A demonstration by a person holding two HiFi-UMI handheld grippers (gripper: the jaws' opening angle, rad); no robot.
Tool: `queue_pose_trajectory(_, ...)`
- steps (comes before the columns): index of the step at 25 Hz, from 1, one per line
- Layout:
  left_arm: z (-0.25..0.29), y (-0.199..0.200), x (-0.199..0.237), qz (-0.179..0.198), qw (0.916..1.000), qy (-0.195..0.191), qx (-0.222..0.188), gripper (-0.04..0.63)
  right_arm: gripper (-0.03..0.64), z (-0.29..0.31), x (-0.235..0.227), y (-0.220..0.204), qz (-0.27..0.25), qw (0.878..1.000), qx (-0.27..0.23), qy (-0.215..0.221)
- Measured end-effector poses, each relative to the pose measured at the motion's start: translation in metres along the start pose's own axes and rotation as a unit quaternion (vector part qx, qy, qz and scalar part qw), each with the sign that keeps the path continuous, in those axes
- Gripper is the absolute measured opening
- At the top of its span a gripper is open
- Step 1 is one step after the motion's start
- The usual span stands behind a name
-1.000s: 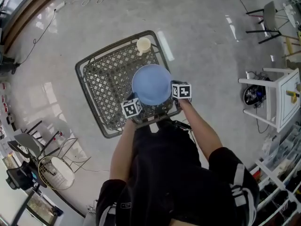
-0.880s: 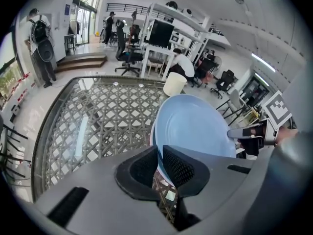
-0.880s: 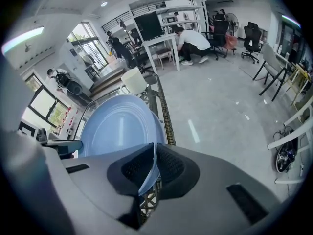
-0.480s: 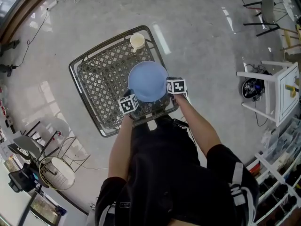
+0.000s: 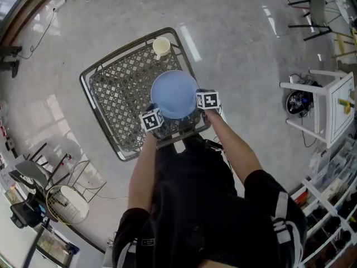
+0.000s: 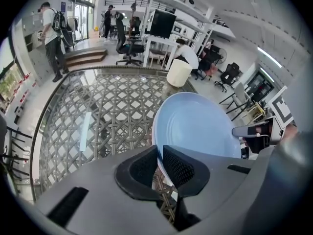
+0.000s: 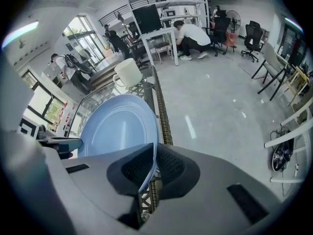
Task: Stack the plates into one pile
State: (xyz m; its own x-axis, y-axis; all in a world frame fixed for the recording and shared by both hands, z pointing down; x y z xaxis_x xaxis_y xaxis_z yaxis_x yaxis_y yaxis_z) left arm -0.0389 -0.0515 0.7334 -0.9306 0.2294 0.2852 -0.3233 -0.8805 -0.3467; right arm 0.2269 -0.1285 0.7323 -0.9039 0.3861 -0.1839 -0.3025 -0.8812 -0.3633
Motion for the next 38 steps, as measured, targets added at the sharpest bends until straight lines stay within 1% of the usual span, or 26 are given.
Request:
queue_pose_trajectory(6, 0.001, -0.002, -0.001, -0.007, 1.0, 0.002, -0.003, 0.046, 0.019, -0.001, 0.0, -0.001, -0.006, 1.0, -0.001, 0.0)
queue_pose_trajectory(9, -0.002, -0.001, -0.004, -0.006, 0.9999, -0.005, -0.009, 0.072, 0.02, -0.002, 0.002, -0.001, -0.014, 1.0, -0.003, -0.005)
queue_pose_trajectory(14, -0.006, 0.001, -0.007, 0.005, 0.9999, -0.006, -0.013, 0.101, 0.038, -0.005, 0.002, 0.0, -0.018, 1.0, -0.01, -0.007)
queue_pose_trajectory(19, -0.016, 0.003, -0.005, -0.003, 0.9997, 0.003, -0.024, 0.104, 0.061, -0.011, 0.001, 0.004, -0.026, 0.999, -0.027, -0.012)
queue_pose_trajectory(24, -0.041, 0.007, -0.005, -0.008, 0.998, 0.02, -0.059, 0.101, 0.063, -0.025, 0.002, 0.011, -0.037, 0.998, -0.056, -0.004)
queue_pose_trajectory(27, -0.062, 0.007, -0.005, -0.018, 0.9954, 0.031, -0.089, 0.069, 0.061, -0.04, 0.005, 0.018, -0.05, 0.995, -0.084, 0.003)
queue_pose_trajectory(28, -0.07, 0.009, -0.005, -0.02, 0.9941, 0.032, -0.101, 0.058, 0.05, -0.045, 0.007, 0.021, -0.056, 0.994, -0.094, 0.007)
queue_pose_trajectory(31, -0.095, 0.012, -0.005, -0.026, 0.9898, 0.028, -0.138, 0.038, 0.025, -0.062, 0.016, 0.029, -0.074, 0.99, -0.122, 0.024)
queue_pose_trajectory(35, -0.131, 0.021, -0.007, -0.03, 0.9818, 0.015, -0.187, 0.02, 0.017, -0.088, 0.028, 0.037, -0.087, 0.984, -0.153, 0.037)
queue_pose_trajectory(38, -0.15, 0.027, -0.011, -0.041, 0.9785, -0.002, -0.202, 0.017, 0.014, -0.107, 0.039, 0.045, -0.096, 0.979, -0.178, 0.04)
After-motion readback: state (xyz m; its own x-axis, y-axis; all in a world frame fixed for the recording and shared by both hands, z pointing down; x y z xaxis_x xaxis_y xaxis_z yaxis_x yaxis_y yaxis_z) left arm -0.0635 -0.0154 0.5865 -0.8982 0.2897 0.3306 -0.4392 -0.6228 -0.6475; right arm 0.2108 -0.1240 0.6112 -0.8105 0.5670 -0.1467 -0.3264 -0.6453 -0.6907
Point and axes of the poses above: the fingertips, and each gripper's own axes: z forward along the fingers, x to its left, y out of its top, the point moved 7 cm from there along -z, backward along the fingers, and after that the axes turned 8 degrees about -z, right-handed, at the moved point
